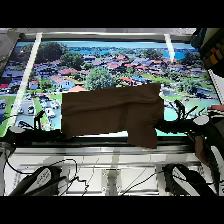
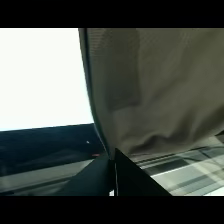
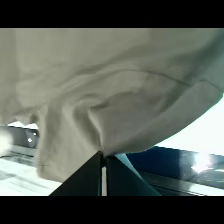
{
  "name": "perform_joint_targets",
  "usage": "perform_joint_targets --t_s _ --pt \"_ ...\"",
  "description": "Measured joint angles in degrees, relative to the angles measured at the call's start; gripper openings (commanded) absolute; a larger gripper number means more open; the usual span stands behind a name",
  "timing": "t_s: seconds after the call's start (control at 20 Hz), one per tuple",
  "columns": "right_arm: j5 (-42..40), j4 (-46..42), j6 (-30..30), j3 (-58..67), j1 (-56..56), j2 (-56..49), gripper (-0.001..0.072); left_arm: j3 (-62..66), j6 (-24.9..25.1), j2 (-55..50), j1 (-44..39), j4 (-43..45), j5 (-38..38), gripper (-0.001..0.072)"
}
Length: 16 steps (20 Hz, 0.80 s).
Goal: Fold the clothes and pants, and hang the long-sleeved shirts on hangers.
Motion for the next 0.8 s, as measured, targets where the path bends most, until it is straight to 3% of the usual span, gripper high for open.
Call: perform_joint_targets --t_s 0.2,0.35,0.55,0.8 --pt "3.4 6.5 -0.4 4.5 0.0 1.6 0.0018 7.2 0.8 0.2 0.0 -3.1 -3.9 0.0012" --pt "1.5 13.0 -0.9 9.7 0.3 3.9 0.0016 14.2 1.0 1.0 0.0 -8.4 -3.8 0.0012" --pt "-13.9 16.9 0.6 14.2 4.2 3.8 0.0016 18.3 1.2 0.7 -2.5 -19.6 6.1 0.0012" --pt "-37.4 17.7 8.6 15.8 9.9 -5.4 0.0016 19.7 1.2 -5.7 -14.3 -29.9 25.7 0.0012"
